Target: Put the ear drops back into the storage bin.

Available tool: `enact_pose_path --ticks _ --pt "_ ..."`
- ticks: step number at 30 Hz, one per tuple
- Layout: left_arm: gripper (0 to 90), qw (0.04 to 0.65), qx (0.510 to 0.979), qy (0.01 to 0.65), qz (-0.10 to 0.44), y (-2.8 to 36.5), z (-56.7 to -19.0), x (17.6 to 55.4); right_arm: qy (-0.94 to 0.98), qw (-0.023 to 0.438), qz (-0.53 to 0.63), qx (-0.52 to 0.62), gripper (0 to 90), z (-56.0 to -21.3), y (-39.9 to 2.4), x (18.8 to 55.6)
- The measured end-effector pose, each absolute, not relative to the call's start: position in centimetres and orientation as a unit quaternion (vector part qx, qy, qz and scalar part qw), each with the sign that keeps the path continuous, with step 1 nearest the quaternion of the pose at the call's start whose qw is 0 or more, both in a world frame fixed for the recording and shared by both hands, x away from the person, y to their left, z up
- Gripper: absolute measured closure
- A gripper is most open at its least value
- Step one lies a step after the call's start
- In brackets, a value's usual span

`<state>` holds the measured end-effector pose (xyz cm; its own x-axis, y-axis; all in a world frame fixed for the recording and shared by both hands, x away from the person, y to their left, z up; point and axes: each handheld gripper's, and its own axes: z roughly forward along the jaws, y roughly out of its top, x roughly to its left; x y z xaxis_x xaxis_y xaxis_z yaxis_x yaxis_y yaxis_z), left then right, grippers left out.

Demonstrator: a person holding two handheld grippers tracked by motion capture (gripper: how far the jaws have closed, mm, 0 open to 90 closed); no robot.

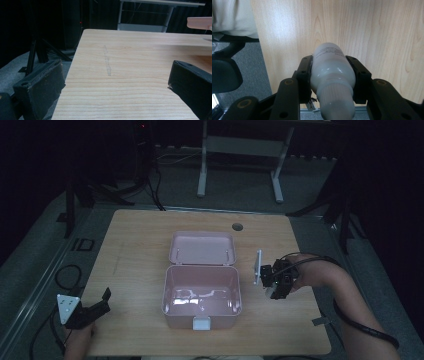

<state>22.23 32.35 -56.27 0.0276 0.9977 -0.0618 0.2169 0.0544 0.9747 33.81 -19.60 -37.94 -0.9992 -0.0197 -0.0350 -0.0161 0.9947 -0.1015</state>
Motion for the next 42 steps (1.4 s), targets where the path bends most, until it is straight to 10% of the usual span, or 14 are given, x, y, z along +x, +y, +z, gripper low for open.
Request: enact_pose_path --ticks 42 --pt "0.5 0.466 0.546 0.557 0.418 32.4 -56.3 22.2 0.994 0.003 -0.046 -0.103 59.7 -36.7 -8.5 32.4"
